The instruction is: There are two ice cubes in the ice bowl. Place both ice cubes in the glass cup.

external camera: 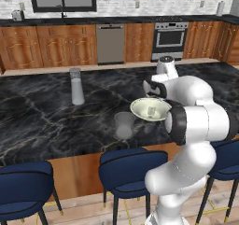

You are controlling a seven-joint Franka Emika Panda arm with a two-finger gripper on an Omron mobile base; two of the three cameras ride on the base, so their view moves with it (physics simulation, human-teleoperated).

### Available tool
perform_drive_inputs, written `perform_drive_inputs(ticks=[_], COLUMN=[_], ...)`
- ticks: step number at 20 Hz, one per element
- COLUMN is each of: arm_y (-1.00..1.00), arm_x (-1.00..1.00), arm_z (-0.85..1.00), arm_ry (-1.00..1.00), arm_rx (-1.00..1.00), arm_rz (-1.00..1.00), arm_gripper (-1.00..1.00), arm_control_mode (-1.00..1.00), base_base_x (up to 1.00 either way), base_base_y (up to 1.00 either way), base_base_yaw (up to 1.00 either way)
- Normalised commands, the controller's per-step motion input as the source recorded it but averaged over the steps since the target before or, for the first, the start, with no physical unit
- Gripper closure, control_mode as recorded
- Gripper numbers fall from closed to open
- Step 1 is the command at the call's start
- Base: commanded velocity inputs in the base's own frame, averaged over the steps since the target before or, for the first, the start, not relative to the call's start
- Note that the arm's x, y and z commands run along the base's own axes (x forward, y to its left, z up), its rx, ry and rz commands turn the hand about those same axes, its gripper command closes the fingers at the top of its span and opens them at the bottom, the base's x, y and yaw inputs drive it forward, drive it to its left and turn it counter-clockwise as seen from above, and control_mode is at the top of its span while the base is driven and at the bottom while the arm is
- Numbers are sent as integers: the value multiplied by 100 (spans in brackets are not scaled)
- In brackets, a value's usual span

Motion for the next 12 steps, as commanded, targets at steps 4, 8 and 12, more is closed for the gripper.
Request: perform_drive_inputs(ticks=[4, 8, 12], arm_y=[20, 11, 24], arm_x=[-19, -28, -21], arm_z=[100, 93, 78], arm_ry=[-2, 0, 0], arm_rx=[7, 14, 11], arm_rz=[-22, -20, -22], arm_gripper=[100, 100, 100], arm_control_mode=[-100, -100, -100], base_base_x=[0, 0, 0], base_base_y=[0, 0, 0], base_base_yaw=[0, 0, 0])
